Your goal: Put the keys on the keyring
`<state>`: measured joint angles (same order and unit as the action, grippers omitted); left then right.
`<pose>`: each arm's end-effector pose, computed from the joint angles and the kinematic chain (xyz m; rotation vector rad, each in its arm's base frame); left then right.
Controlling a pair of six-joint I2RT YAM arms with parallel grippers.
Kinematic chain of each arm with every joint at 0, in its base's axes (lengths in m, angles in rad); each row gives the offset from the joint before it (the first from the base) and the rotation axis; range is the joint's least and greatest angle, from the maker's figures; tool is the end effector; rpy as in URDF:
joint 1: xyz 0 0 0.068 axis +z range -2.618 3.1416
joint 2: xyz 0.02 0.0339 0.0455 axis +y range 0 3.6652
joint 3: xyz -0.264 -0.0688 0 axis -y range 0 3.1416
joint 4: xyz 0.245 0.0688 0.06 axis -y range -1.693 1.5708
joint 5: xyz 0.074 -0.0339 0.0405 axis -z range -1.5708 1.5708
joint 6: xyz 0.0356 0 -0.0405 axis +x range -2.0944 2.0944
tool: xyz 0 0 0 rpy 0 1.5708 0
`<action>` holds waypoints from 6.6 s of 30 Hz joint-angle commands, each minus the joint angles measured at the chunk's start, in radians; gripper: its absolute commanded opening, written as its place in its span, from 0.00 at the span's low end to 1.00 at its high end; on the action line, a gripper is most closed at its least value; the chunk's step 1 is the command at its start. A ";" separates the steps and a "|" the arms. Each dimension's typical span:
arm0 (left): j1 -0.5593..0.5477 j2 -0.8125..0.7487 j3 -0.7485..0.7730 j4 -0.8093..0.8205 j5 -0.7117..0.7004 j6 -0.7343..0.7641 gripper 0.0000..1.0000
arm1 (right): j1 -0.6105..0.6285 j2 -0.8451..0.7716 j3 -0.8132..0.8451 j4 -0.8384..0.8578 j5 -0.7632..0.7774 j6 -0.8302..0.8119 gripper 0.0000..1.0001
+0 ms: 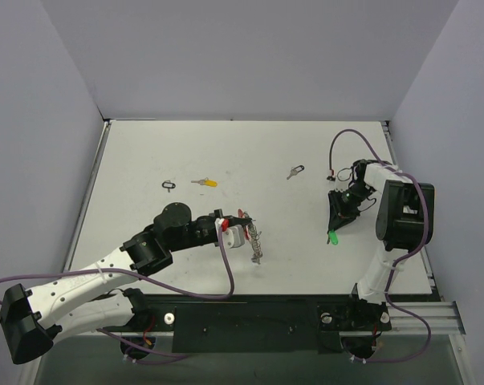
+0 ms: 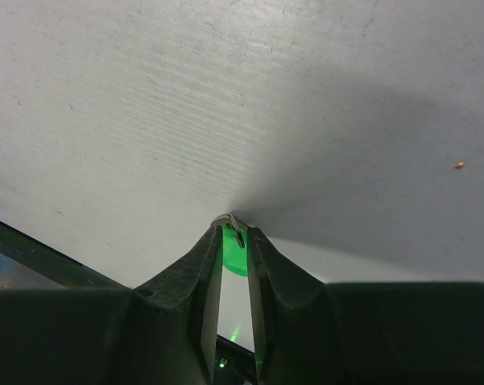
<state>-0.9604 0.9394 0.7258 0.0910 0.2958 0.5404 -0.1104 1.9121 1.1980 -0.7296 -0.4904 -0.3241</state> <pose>0.1196 -0.1891 0.3201 1.3271 1.0940 -0.5628 0.3459 -0.0215 0.1426 -0.3480 2.8204 0.6553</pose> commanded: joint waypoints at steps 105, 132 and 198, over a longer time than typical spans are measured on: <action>0.135 -0.086 -0.204 0.538 0.310 -0.007 0.00 | 0.857 -1.001 -0.026 0.160 -0.108 -0.876 0.00; 0.046 -0.085 -0.252 0.552 0.147 0.067 0.00 | 0.976 -1.072 -0.284 0.552 -0.077 -0.800 0.00; 0.017 -0.097 -0.241 0.484 0.102 0.127 0.00 | 1.003 -1.007 -0.235 0.530 -0.102 -0.840 0.00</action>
<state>-0.9356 0.8619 0.4545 0.5552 0.4179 0.6445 0.8864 0.9146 0.9142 -0.2016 -0.5644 -1.1568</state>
